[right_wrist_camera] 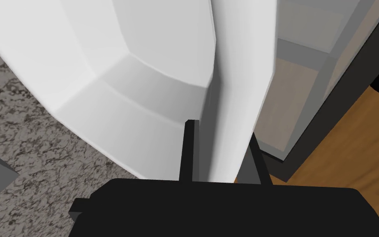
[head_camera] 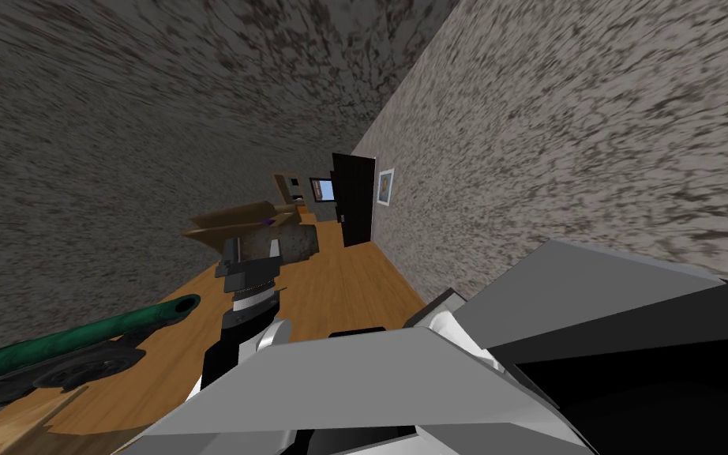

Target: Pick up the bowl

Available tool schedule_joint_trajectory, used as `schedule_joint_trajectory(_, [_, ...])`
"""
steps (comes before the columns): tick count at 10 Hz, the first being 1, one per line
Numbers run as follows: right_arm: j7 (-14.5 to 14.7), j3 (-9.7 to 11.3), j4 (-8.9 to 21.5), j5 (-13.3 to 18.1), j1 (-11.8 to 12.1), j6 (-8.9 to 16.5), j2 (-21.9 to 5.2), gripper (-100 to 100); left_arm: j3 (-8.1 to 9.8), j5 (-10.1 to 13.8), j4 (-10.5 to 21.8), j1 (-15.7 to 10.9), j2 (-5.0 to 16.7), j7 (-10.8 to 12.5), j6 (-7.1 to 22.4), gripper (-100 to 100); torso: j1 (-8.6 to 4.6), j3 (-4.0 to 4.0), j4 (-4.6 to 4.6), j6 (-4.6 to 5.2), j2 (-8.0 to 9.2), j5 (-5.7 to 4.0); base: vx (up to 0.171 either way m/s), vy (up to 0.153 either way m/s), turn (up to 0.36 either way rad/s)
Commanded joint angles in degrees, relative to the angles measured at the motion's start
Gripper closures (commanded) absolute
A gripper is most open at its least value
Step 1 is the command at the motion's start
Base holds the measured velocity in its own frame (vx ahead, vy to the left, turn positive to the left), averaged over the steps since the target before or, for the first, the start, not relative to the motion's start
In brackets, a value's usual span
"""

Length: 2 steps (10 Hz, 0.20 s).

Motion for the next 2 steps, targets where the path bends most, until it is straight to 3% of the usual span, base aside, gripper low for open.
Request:
schedule_joint_trajectory(1, [0.0, 0.0, 0.0, 0.0, 0.0, 0.0, 0.0, 100, 0.00, 0.0, 0.0, 0.0, 0.0, 0.0, 0.0, 0, 0.00, 0.00, 0.00, 0.00, 0.00, 0.00, 0.007, 0.082, -0.018])
schedule_joint_trajectory(2, [-0.3, 0.0, 0.1, 0.1, 0.0, -0.3, -0.1, 0, 0.01, 0.0, 0.0, 0.0, 0.0, 0.0, 0.0, 0, -0.21, 0.01, 0.02, -0.01, 0.01, 0.01, 0.001, 0.016, 0.000])
